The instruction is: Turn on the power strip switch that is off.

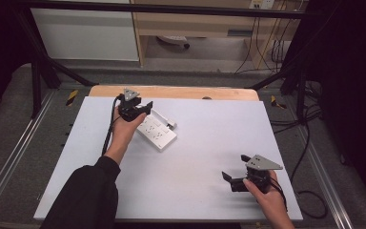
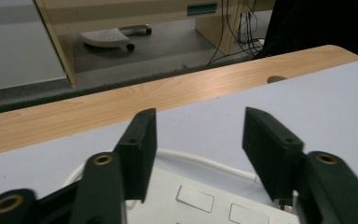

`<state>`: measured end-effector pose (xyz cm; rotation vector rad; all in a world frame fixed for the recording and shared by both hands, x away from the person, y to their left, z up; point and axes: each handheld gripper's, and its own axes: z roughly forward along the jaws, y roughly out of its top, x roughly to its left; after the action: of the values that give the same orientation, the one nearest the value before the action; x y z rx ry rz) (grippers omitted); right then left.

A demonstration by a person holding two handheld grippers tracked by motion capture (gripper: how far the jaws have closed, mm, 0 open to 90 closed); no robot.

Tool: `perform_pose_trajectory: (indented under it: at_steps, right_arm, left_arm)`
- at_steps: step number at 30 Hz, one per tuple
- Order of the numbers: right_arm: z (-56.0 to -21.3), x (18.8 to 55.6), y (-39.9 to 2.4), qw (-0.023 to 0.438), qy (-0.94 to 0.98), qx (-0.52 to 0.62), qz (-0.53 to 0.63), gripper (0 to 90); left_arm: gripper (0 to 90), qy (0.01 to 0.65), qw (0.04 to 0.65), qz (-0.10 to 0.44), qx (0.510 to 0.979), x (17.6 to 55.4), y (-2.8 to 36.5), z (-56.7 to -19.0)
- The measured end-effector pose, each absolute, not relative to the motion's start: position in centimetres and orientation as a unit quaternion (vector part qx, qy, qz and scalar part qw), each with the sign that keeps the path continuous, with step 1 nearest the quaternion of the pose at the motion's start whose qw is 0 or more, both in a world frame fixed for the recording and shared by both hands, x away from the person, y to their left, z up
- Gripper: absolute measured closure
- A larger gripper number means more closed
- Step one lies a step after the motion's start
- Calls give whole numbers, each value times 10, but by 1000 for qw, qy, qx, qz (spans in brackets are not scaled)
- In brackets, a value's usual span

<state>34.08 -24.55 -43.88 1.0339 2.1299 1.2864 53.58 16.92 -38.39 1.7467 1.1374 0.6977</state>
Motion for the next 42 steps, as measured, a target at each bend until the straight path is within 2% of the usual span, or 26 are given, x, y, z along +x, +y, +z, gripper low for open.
perform_pose_trajectory:
  at_steps: [8,18,29,42]
  right_arm:
    - [-439,340,-247,221,768,378,467,25]
    - [-439,341,-247,221,768,378,467,25]
    - [-439,340,-249,222,766,380,468,24]
    - [-438,340,-249,222,765,381,470,25]
  left_arm:
    - [688,456,454,279,713,538,172,-387]
    - [835,455,459,271,713,540,171,-391]
    - [900,460,435,270,726,543,175,-399]
    - [900,474,424,264,725,549,183,-406]
